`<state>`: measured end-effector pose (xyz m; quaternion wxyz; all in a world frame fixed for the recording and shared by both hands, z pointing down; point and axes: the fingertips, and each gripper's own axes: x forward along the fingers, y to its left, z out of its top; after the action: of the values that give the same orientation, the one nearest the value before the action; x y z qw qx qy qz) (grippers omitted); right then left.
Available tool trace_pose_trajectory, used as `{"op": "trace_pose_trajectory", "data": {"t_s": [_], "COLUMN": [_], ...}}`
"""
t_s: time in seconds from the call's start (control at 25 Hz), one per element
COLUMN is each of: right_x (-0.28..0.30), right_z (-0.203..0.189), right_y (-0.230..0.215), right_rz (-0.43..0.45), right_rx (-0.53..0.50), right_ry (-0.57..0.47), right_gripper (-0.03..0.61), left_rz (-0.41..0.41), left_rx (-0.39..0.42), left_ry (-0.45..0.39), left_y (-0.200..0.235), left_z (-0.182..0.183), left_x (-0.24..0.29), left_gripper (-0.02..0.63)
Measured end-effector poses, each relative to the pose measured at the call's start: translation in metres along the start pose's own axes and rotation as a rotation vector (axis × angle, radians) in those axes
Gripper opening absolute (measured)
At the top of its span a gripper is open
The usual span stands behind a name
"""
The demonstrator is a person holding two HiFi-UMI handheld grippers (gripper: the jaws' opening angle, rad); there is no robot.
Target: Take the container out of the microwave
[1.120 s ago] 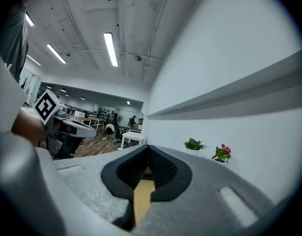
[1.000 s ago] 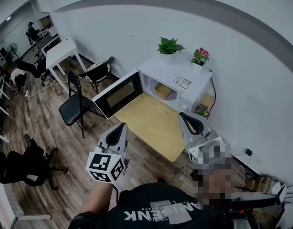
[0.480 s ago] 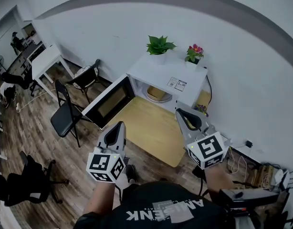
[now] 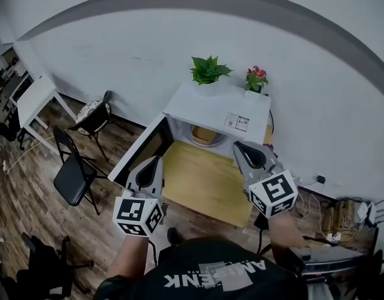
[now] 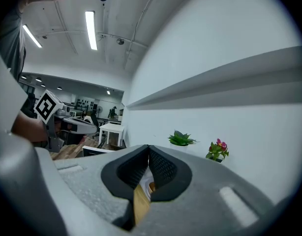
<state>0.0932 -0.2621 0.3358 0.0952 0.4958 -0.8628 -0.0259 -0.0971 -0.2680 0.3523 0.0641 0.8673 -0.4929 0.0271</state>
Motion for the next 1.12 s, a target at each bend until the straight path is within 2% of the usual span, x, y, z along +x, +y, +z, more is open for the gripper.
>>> {"op": "trace_pose_trajectory", "data": {"t_s": [0.24,0.68,0.84,0.96,1.12], "right_x": [0.035,0.075,0.082,0.086,0.1], "right_z": [-0.005,0.004,0.002,-0.002,-0.008], "right_y": [-0.002,-0.005,-0.003,-0.012,-0.01], "right_rz": [-0.069,-0.218,-0.232,-0.237,-0.153], "right_rx": [0.009,0.034,0.021,0.015,-0.026], "right_ry": [0.045,0.054,0.074,0.08,0.096], "right_gripper": [0.006,0.006,0.006,0.007,0.026], "left_rz": [-0.059,-0.176,-0.178,-0.172,-0.127], "left_rx": [0.01,0.015,0.041,0.011,-0.022], "left_ry": [0.036,0.062,0.078,0.073,0.063], "left_y": [0.037,0.093,0.107,0.109,0.109], "left_z": [-0.003,-0.011,-0.014,-0.016,-0.018], "left_x": [0.02,0.043,0.042,0.04,0.034], "left_gripper": [0.002,0.002,0.002,0.002,0.003]}}
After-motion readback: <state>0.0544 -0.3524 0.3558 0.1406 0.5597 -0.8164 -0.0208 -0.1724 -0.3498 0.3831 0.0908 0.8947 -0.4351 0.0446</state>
